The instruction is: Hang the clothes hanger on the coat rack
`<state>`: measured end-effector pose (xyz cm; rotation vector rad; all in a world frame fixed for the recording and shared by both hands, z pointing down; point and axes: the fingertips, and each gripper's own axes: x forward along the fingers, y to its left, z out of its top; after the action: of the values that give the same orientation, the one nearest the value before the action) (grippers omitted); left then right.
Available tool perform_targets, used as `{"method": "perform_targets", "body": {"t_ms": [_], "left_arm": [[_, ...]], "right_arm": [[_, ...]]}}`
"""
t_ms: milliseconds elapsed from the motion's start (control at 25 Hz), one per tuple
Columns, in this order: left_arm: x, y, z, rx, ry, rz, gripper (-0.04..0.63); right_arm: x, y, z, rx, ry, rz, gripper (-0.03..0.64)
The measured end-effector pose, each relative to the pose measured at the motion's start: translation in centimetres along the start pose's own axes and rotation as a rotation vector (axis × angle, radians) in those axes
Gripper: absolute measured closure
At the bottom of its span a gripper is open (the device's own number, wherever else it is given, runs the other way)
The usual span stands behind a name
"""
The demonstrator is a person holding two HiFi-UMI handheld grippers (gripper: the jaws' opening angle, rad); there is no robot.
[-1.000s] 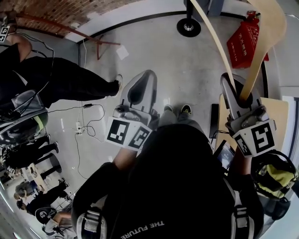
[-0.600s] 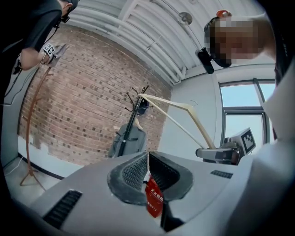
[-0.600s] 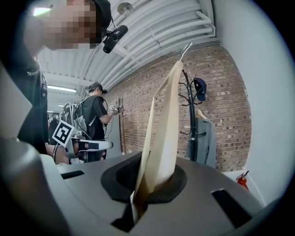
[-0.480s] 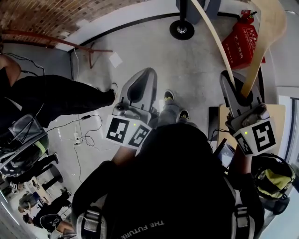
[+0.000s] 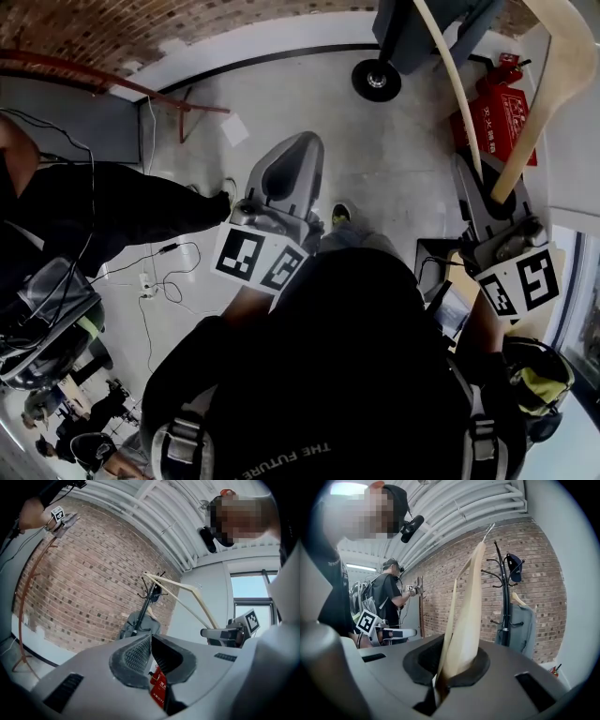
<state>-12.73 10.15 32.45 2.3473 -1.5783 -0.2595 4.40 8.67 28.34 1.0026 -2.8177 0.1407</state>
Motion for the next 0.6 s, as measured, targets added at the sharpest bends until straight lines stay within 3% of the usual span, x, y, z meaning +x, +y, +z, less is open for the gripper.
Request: {"method": "perform_targets", "body": {"t_ms": [600], "left_arm": [[7.0, 3.9, 1.8, 0.004, -0.007, -0.042, 0.565]], "right_arm": [[5.3, -5.6, 1.6, -0.036, -0.005, -0.049, 0.598]]}}
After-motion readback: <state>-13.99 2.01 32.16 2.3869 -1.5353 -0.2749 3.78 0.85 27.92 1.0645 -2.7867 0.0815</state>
